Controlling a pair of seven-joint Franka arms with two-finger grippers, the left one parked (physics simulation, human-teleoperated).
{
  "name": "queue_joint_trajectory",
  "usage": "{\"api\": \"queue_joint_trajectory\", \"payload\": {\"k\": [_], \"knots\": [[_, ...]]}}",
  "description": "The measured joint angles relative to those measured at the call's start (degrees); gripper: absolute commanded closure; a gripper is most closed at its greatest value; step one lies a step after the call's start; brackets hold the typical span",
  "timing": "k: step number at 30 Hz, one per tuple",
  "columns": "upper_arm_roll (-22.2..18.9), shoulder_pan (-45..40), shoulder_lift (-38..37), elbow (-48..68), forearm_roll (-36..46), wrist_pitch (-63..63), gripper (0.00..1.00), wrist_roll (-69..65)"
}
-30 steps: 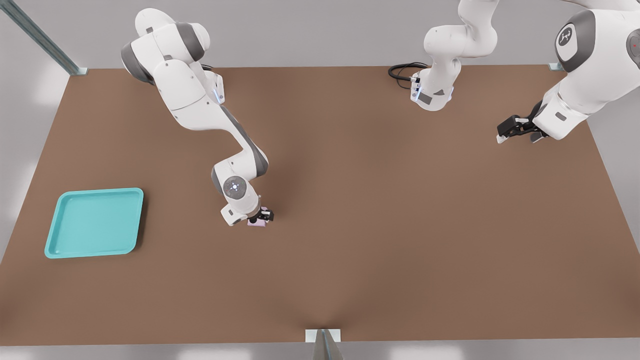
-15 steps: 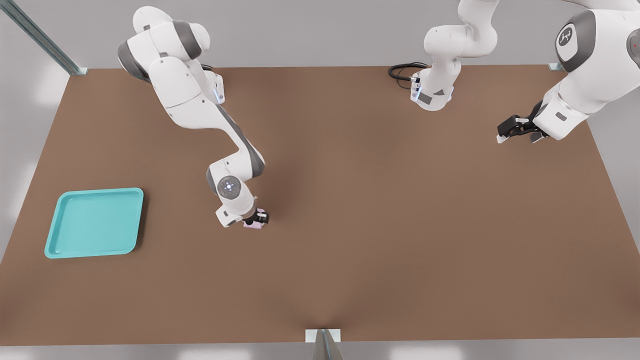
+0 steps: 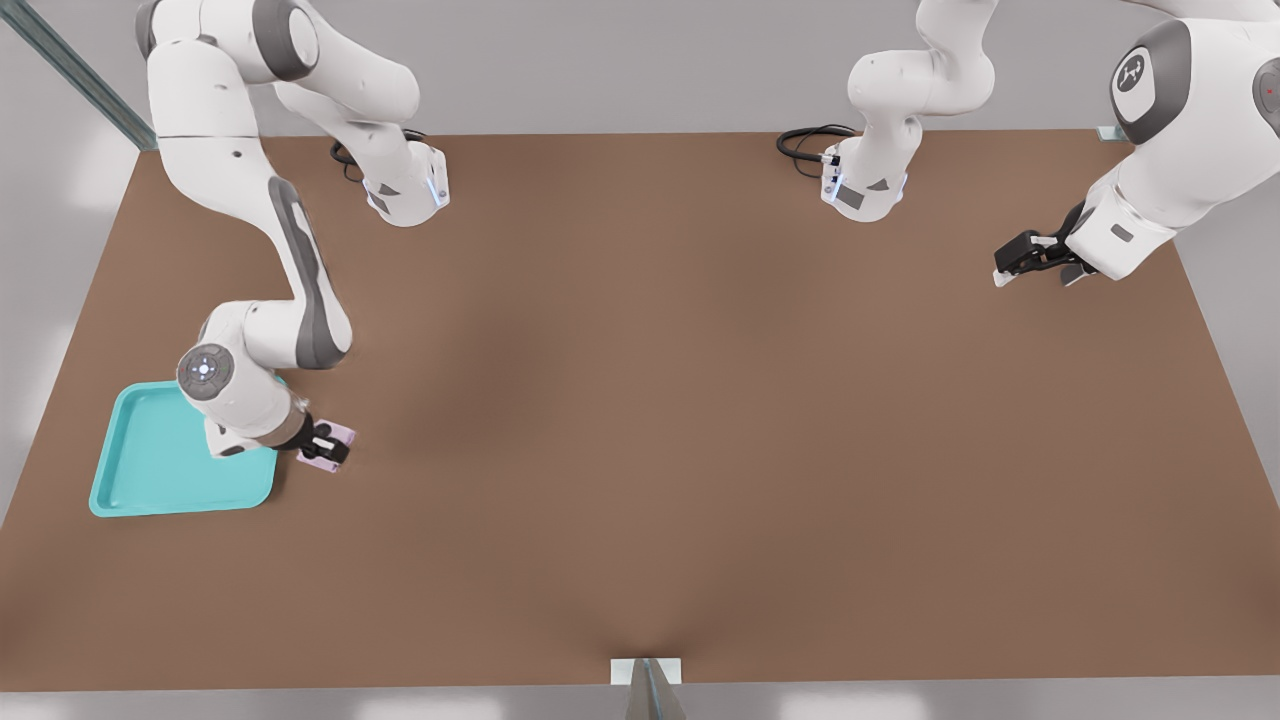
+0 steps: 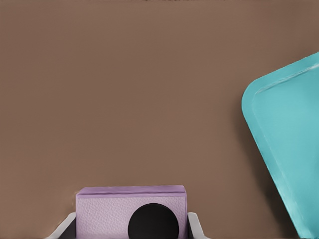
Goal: Keep left arm still and place phone on the tray with right arm
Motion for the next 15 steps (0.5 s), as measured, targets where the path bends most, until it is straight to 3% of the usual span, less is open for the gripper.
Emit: {"api": "queue_joint_trajectory", "payload": {"k": [5, 8, 15], "knots": [[-1.7, -11.4, 0.8, 0.6, 1.4, -1.6, 0.25, -12.4], [-2.2, -16.8, 6.9, 5.5, 2.4, -1.9, 0.24, -20.3], [-2.0, -18.7, 15.1, 9.6, 2.9, -0.3, 0.21, -35.2]]}}
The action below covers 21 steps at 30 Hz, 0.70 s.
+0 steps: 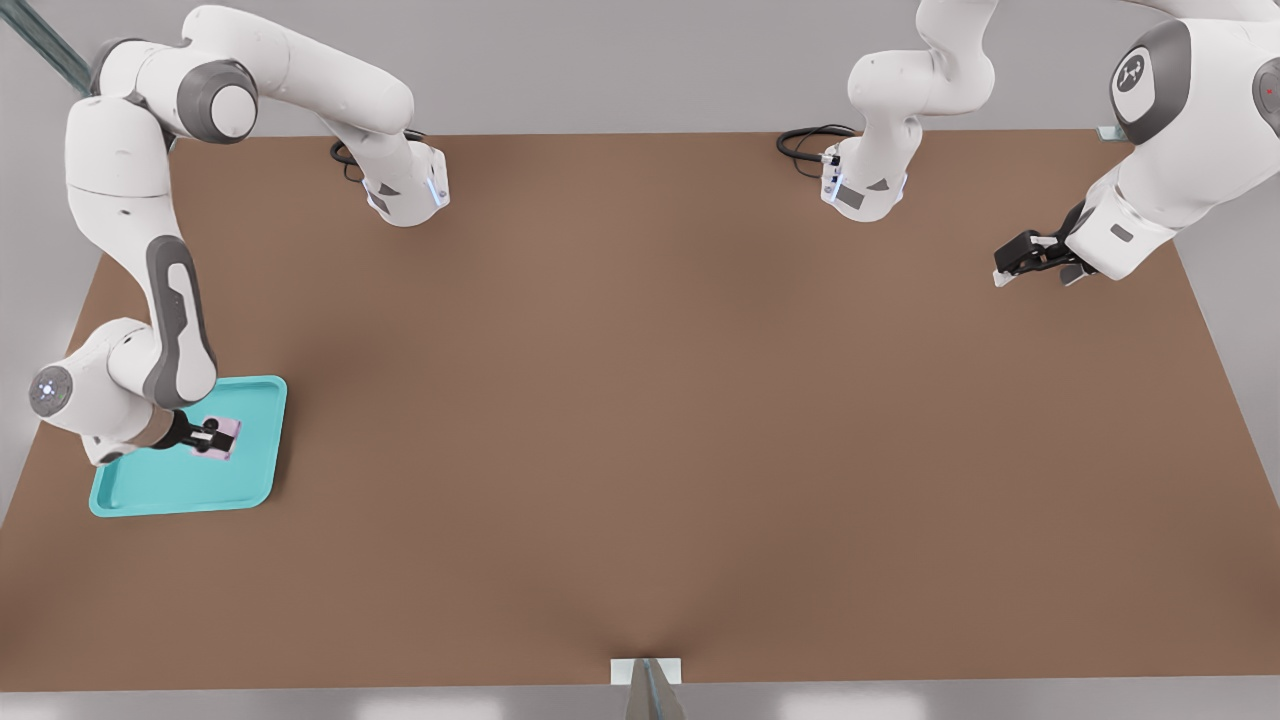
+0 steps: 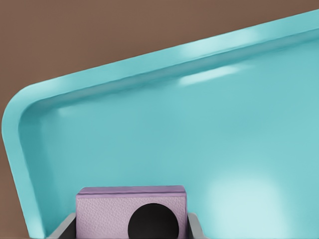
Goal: Keep left arm still and place phone on the tray with right arm
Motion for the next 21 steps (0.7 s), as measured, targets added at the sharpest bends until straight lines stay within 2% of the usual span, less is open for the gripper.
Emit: {"api": "queue_joint_trajectory", "payload": {"k": [1, 5, 6, 9, 10, 12, 13, 15, 17, 21], "knots": [[0.0, 0.0, 0.6, 0.1, 0.0, 0.5, 0.00, -1.6], [0.1, 0.6, 0.0, 1.8, -0.1, 1.7, 0.00, -7.2], [0.3, 1.0, -2.2, 2.1, -0.1, 1.4, 0.00, -8.3], [0.2, 7.6, -15.8, 0.8, -0.4, -2.6, 0.00, -10.2], [-1.8, 12.4, -19.7, 0.8, -0.6, -4.6, 0.00, -10.1], [-11.2, 28.3, -26.0, 3.0, -0.7, -10.1, 0.00, -9.0], [-14.1, 34.5, -27.6, 5.0, -0.7, -13.1, 0.00, -8.1], [-15.1, 39.6, -24.1, 15.4, -0.7, -20.4, 0.00, -6.3], [-14.5, 39.9, -21.9, 21.7, 0.0, -27.0, 0.00, -4.7], [-13.8, 38.6, -24.5, 21.3, 0.7, -35.0, 0.00, -2.0]]}}
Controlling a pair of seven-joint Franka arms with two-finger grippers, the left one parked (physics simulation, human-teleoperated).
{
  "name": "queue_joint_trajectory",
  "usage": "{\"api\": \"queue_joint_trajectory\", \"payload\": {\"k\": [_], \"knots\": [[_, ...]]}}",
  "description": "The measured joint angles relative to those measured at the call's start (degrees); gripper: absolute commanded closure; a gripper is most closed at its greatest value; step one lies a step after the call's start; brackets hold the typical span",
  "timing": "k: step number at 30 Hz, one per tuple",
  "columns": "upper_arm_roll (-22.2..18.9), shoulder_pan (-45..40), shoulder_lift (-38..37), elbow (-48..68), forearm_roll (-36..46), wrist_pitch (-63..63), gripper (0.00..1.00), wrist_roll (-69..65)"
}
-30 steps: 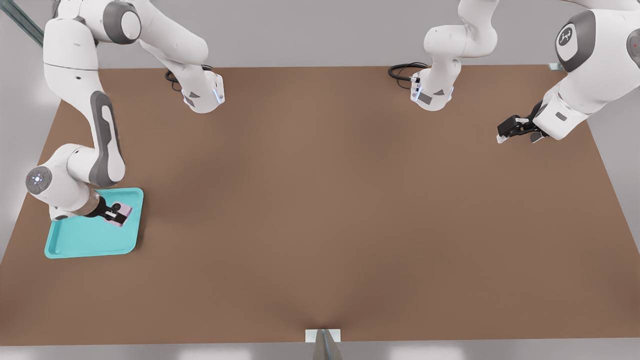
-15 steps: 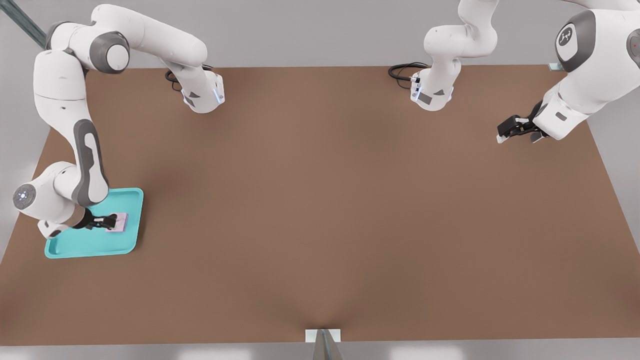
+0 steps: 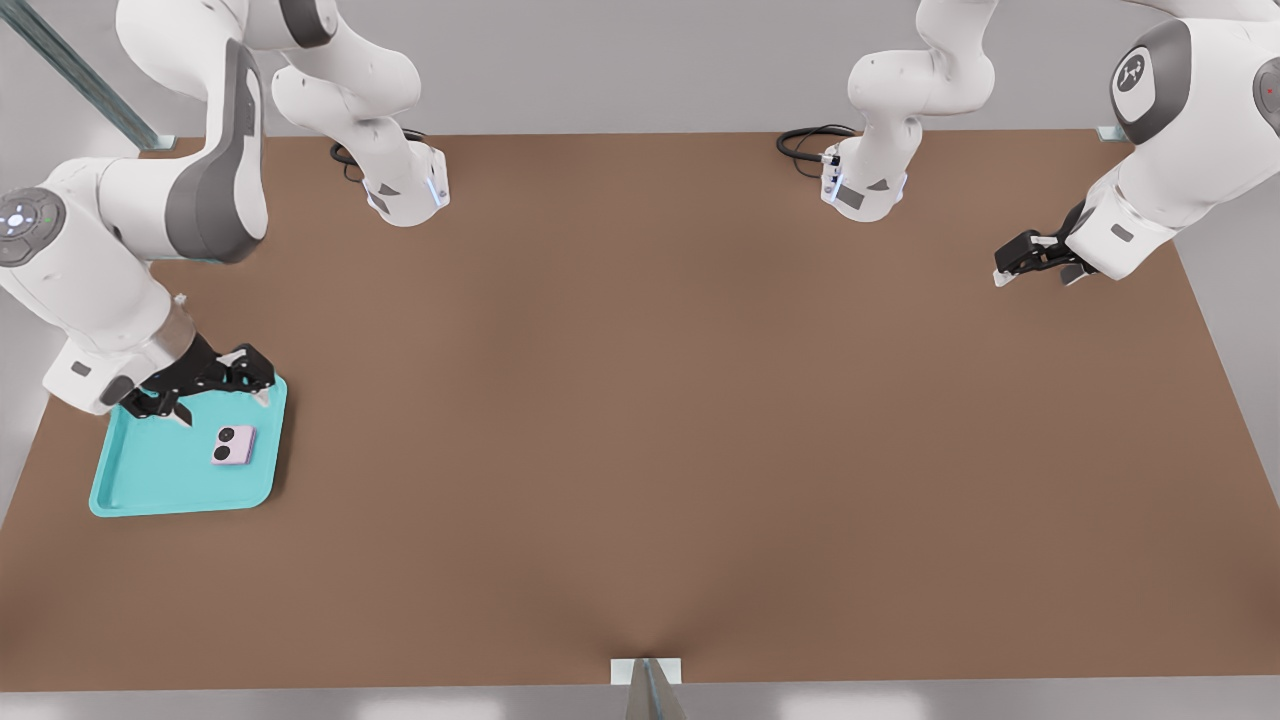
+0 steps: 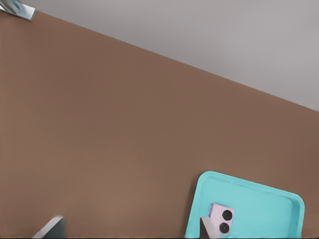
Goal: Keep left arm still and place phone on the tray with right arm
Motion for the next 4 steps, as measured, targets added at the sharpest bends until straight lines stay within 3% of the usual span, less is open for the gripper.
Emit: {"api": "queue_joint_trajectory", "payload": {"k": [4], "knots": [[3.7, -3.6, -3.1, -3.1, 0.0, -3.2, 0.00, 2.2]]}}
